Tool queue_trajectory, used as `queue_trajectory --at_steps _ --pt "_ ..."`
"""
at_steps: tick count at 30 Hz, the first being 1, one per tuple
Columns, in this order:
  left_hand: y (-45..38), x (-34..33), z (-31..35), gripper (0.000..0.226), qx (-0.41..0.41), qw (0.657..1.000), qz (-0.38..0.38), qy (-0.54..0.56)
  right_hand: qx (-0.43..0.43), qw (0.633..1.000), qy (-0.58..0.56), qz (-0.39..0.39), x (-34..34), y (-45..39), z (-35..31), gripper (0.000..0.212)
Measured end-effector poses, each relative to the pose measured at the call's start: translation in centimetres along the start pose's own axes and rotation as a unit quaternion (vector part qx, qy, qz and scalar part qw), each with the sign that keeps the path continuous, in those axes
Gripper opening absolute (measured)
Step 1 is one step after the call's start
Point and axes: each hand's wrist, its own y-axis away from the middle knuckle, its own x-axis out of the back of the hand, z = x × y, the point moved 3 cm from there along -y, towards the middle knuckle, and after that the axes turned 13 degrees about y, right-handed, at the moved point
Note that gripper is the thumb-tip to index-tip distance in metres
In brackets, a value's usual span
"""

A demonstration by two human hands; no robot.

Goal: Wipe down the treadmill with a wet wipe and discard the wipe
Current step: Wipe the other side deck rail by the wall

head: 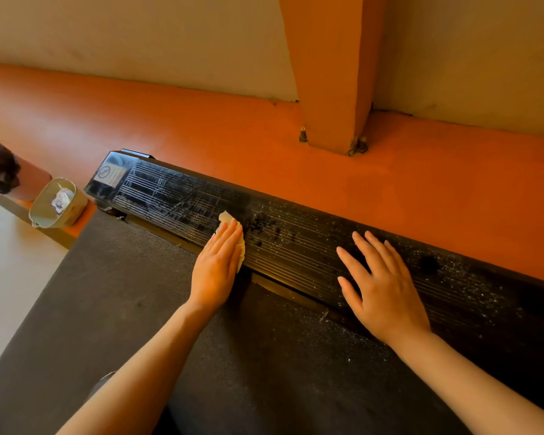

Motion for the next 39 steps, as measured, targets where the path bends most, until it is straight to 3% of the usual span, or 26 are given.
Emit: queue_trajectory --at_steps 7,15,23,31,39 --pt "-6.1 -1.1 0.6 0.045 0.011 0.999 -0.04 -0.007 -0.001 1.0 -0.005 -0.001 0.0 0.1 0.0 0.052" --pt "0.9 -0.4 0.4 0.046 -0.009 0.999 -0.035 0.009 -0.002 1.0 -0.007 -0.001 0.0 0.0 0.0 0.052" --pt "-6.5 -2.1 1.3 0.057 -0.023 0.997 -0.077 -0.022 -0.001 1.0 -0.004 -0.007 0.0 0.0 0.0 0.052" --pt "1.0 -1.7 1.2 0.048 -0.033 0.997 -0.073 -0.006 -0.004 1.0 -0.01 -0.007 -0.1 0.0 0.0 0.052" --pt "-5.6 -2.6 2.8 0.048 -0.041 0.997 -0.067 -0.019 -0.003 1.0 -0.011 -0.01 -0.1 0.0 0.1 0.051"
